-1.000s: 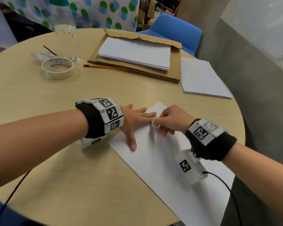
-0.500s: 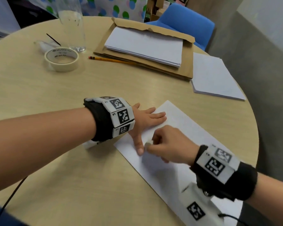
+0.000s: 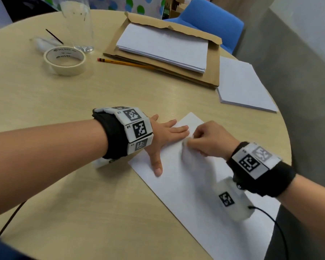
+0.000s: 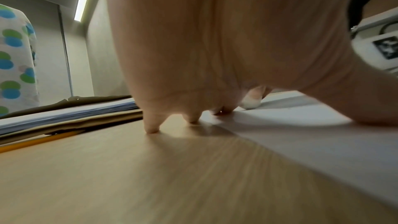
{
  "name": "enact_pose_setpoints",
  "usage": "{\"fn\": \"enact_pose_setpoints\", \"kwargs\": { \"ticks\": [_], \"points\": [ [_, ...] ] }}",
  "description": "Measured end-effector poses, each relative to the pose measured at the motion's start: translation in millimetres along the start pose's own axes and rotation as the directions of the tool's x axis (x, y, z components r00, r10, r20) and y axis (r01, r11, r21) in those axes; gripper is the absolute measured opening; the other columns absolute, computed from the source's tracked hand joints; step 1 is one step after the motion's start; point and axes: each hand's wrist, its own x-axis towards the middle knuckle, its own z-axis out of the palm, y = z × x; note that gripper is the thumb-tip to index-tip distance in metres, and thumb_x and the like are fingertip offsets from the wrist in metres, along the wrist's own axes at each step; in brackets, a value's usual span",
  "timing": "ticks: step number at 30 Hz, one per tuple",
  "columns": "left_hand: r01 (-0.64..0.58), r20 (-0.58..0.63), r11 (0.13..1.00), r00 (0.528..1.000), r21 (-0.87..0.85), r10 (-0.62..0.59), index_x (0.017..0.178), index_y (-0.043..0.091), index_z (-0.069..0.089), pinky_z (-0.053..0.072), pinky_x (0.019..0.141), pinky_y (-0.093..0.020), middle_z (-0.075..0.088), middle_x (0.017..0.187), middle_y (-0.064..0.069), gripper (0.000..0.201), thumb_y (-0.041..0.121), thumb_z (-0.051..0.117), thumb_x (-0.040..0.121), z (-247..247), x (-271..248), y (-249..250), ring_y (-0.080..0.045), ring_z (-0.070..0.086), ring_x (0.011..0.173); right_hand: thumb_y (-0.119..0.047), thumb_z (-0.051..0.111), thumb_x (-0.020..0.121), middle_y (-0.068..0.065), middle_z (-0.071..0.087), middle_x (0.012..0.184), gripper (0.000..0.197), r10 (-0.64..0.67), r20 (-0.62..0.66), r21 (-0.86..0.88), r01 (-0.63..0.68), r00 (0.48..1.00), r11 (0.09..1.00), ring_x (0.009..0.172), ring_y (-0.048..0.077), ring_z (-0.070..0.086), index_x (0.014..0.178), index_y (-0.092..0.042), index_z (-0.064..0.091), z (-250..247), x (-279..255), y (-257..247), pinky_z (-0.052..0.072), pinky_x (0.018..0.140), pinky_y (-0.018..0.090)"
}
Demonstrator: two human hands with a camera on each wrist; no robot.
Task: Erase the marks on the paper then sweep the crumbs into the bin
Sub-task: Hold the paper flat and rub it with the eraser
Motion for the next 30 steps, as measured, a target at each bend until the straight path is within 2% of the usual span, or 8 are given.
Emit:
{"fn": "enact_pose_setpoints", "kwargs": {
  "ticks": [2, 7, 11, 13, 18, 22, 25, 30],
  "points": [
    [0.000, -0.002, 1.000, 1.000, 0.000, 0.000, 0.145, 0.027, -0.025, -0.009, 0.113, -0.060, -0.029, 0.152, 0.014, 0.131, 0.057, 0.074, 0.064, -0.2, -0.4, 0.3, -0.016, -0.026, 0.142, -0.015, 0.060, 0.075, -0.002, 0.049, 0.044, 0.021, -0.027, -0.031, 0.011, 0.027, 0.999, 1.000, 0.033, 0.001, 0.044, 0.056, -0.009, 0.052, 6.4, -6.1, -3.1, 0.033, 0.041, 0.012],
    [-0.004, 0.005, 1.000, 1.000, 0.005, 0.004, 0.144, 0.027, -0.027, -0.010, 0.113, -0.059, -0.030, 0.152, 0.014, 0.132, 0.059, 0.073, 0.063, 1.2, -0.3, 0.0, -0.016, -0.026, 0.142, -0.019, 0.062, 0.078, 0.009, 0.057, 0.055, 0.023, -0.117, 0.255, 0.056, 0.106, 0.960, 0.993, 0.043, 0.010, 0.046, 0.068, 0.001, 0.062, 27.3, -32.8, -12.8, 0.038, 0.047, 0.020],
    [0.002, -0.010, 1.000, 1.000, -0.013, -0.002, 0.144, 0.026, -0.026, -0.010, 0.113, -0.058, -0.029, 0.152, 0.014, 0.132, 0.057, 0.074, 0.063, 1.7, 0.4, 0.7, -0.015, -0.026, 0.142, -0.017, 0.060, 0.077, 0.003, 0.053, 0.048, 0.018, 0.002, -0.016, 0.007, -0.002, 1.000, 1.000, 0.039, 0.005, 0.043, 0.067, -0.001, 0.062, 1.3, 1.1, 0.8, 0.033, 0.041, 0.012],
    [0.003, -0.012, 1.000, 1.000, -0.019, -0.003, 0.144, 0.026, -0.025, -0.011, 0.112, -0.058, -0.029, 0.152, 0.014, 0.133, 0.057, 0.074, 0.062, 2.0, 1.5, -0.2, -0.015, -0.026, 0.142, -0.016, 0.060, 0.077, 0.002, 0.051, 0.049, 0.018, -0.044, -0.060, -0.019, 0.043, 0.997, 0.999, 0.046, 0.011, 0.044, 0.067, -0.002, 0.060, 7.3, -7.6, -4.1, 0.032, 0.042, 0.015],
    [0.000, 0.015, 1.000, 1.000, 0.017, -0.001, 0.143, 0.027, -0.029, -0.010, 0.112, -0.060, -0.031, 0.151, 0.014, 0.134, 0.061, 0.073, 0.062, 2.4, 2.5, -1.4, -0.016, -0.027, 0.141, -0.019, 0.063, 0.075, 0.000, 0.055, 0.052, 0.017, -0.149, 0.273, 0.021, 0.148, 0.951, 0.989, 0.039, 0.005, 0.045, 0.066, -0.005, 0.060, 28.8, -38.5, -13.2, 0.037, 0.046, 0.018],
    [0.008, 0.002, 1.000, 1.000, 0.012, -0.008, 0.143, 0.026, -0.028, -0.010, 0.113, -0.059, -0.032, 0.151, 0.014, 0.135, 0.060, 0.074, 0.061, 3.1, 2.6, 0.2, -0.016, -0.027, 0.142, -0.014, 0.061, 0.076, 0.008, 0.056, 0.054, 0.019, -0.006, 0.060, 0.060, 0.002, 0.998, 0.998, 0.047, 0.014, 0.045, 0.067, 0.002, 0.062, 2.5, -3.3, 1.1, 0.038, 0.051, 0.023],
    [0.007, -0.007, 1.000, 1.000, 0.019, -0.007, 0.144, 0.025, -0.027, -0.008, 0.113, -0.061, -0.031, 0.152, 0.013, 0.134, 0.060, 0.074, 0.062, 3.7, 3.5, 0.4, -0.017, -0.026, 0.142, -0.016, 0.062, 0.075, -0.003, 0.051, 0.050, 0.019, -0.087, -0.035, -0.002, 0.087, 0.996, 0.996, 0.047, 0.008, 0.043, 0.060, -0.010, 0.054, 14.2, -14.5, -2.5, 0.033, 0.046, 0.016],
    [0.016, 0.006, 0.999, 1.000, 0.042, -0.016, 0.143, 0.024, -0.029, -0.004, 0.112, -0.062, -0.031, 0.152, 0.012, 0.134, 0.060, 0.072, 0.063, 1.8, 1.4, 2.7, -0.019, -0.025, 0.142, -0.015, 0.063, 0.074, -0.002, 0.053, 0.050, 0.013, -0.178, 0.297, 0.005, 0.185, 0.938, 0.983, 0.039, 0.005, 0.045, 0.068, -0.005, 0.059, 25.8, -38.8, -10.4, 0.037, 0.047, 0.019]
  ]
}}
